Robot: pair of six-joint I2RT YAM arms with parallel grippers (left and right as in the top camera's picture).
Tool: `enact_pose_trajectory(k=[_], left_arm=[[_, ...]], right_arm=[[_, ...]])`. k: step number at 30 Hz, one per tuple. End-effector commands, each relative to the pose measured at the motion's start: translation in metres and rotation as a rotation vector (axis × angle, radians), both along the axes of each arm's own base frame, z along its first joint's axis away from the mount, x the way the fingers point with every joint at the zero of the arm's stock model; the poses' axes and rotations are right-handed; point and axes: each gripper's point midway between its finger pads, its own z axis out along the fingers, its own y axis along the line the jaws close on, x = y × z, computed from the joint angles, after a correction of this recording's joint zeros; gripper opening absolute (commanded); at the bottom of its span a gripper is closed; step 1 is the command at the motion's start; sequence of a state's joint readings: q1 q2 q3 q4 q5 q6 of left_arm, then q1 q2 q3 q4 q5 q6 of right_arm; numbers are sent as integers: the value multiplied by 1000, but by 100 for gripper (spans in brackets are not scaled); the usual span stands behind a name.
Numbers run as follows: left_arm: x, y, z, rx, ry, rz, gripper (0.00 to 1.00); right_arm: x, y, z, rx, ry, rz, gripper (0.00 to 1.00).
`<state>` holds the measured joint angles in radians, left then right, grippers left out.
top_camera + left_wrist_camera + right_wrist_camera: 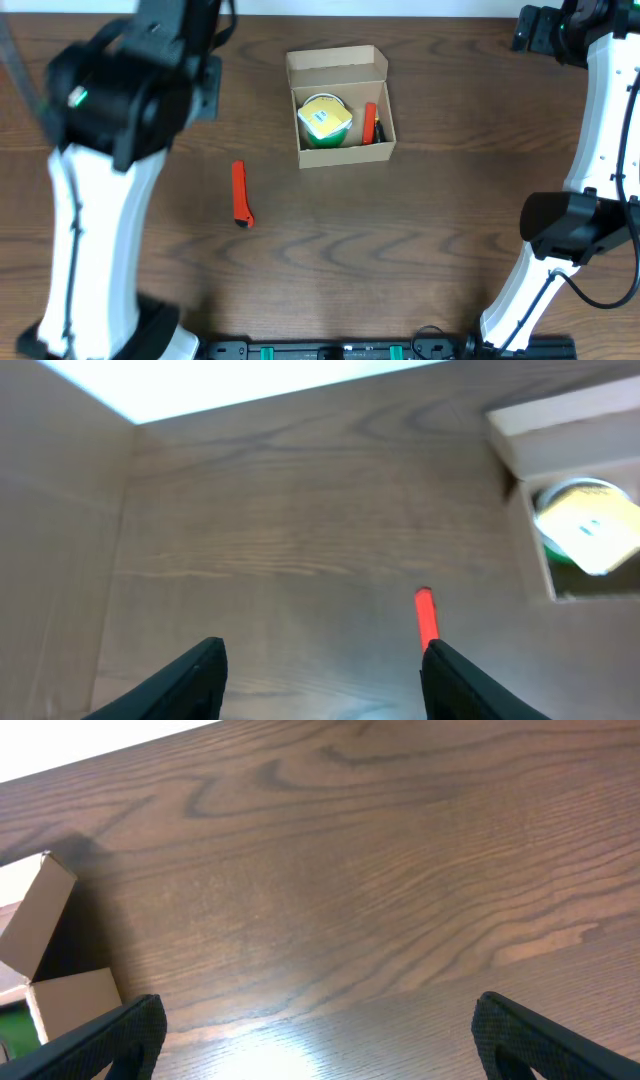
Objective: Pack container
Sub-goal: 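Retract left gripper and move it over the red box cutter, then lower left gripper onto the red box cutter and grasp it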
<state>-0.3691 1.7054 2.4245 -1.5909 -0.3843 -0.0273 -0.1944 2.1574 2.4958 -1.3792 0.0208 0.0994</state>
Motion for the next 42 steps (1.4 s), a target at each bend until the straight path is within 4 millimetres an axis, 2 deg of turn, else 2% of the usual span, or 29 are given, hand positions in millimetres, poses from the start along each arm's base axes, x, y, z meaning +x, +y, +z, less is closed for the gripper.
enact_pose_trajectory(k=[1, 3, 5, 8, 11, 13, 16, 19, 21, 22, 26, 31, 37, 42], left_arm=[[-15, -13, -26, 47, 126, -200, 65], [-24, -10, -49, 82, 184, -235, 73], [-33, -7, -78, 119, 240, -273, 87], [-44, -4, -118, 152, 303, -313, 95], [-47, -4, -158, 143, 378, -319, 95], [-44, -9, -189, 108, 437, -326, 93], [-35, -5, -226, 64, 507, -263, 90], [-23, 0, -258, -16, 563, -121, 91], [-18, 6, -279, -76, 590, 45, 88], [-19, 6, -294, -128, 625, 135, 86], [-22, -2, -330, -223, 715, 291, 77], [-23, -15, -359, -259, 773, 349, 73], [-11, -27, -368, -314, 715, 435, 73], [-1, -38, -377, -381, 676, 422, 73]], right_arm=[[1, 1, -3, 9, 5, -9, 99], [1, 1, -3, 9, 5, -9, 99], [1, 0, -3, 9, 5, -9, 99], [1, 0, -3, 9, 5, -9, 99], [1, 0, -3, 9, 5, -9, 99], [1, 1, -3, 9, 5, -9, 99], [1, 1, -3, 9, 5, -9, 99], [1, 1, -3, 9, 5, -9, 99], [1, 0, -3, 9, 5, -9, 99], [1, 0, -3, 9, 5, -9, 99], [1, 1, -3, 9, 5, -9, 99], [1, 1, -3, 9, 5, -9, 99], [1, 0, -3, 9, 5, -9, 99], [1, 1, -3, 9, 5, -9, 99]])
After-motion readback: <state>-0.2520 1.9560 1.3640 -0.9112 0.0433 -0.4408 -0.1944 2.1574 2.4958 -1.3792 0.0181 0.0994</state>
